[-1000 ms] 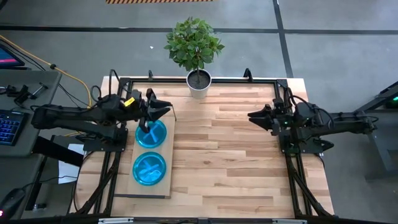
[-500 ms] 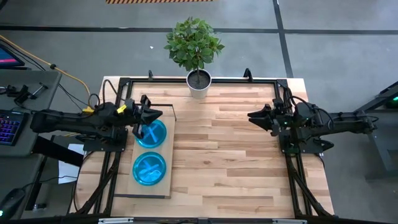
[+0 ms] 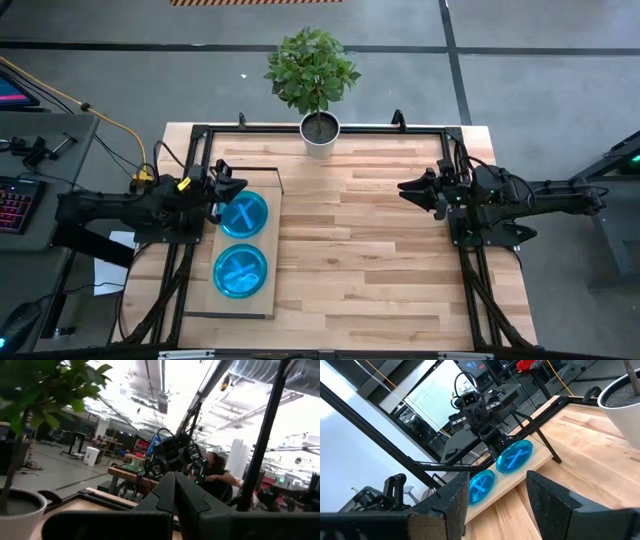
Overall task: Place and stack plates onto a shelf
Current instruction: Return to Home Position
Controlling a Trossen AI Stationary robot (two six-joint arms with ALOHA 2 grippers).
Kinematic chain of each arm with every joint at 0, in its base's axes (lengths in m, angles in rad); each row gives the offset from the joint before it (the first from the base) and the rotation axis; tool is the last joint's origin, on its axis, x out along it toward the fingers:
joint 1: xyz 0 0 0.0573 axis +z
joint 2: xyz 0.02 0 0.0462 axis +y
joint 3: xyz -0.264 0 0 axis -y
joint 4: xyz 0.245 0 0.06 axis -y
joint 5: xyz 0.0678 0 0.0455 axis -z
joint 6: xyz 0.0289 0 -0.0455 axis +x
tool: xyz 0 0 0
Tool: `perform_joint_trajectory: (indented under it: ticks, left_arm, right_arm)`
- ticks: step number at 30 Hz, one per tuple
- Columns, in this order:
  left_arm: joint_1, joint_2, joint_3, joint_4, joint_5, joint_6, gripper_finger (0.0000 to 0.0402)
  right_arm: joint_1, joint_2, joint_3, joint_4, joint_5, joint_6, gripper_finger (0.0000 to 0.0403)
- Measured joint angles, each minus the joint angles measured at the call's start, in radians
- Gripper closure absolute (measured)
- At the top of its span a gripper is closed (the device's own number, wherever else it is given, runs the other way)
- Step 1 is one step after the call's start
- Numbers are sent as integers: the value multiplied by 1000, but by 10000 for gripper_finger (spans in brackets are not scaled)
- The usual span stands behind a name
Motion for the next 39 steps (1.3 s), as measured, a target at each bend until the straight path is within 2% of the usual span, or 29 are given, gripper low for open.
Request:
perform_joint_trajectory:
  ticks: [3, 12, 21, 26, 31, 39]
  left_arm:
    - [13, -52, -45, -2, -1, -26, 401]
    - [41, -124, -45, -158, 32, -18, 401]
    - [73, -126, -45, -518, 72, 38, 401]
    - [97, -126, -45, -633, 71, 92, 401]
    - [114, -126, -45, -637, 84, 133, 401]
    - [125, -126, -45, -639, 83, 111, 401]
  right_arm:
    - [0, 0, 0, 0, 0, 3, 221]
    - [0, 0, 0, 1, -1, 26, 221]
    - [0, 0, 0, 1, -1, 26, 221]
    - [0, 0, 0, 1, -5, 26, 221]
    - [0, 0, 0, 1, -34, 26, 221]
    - [0, 0, 0, -8, -71, 57, 221]
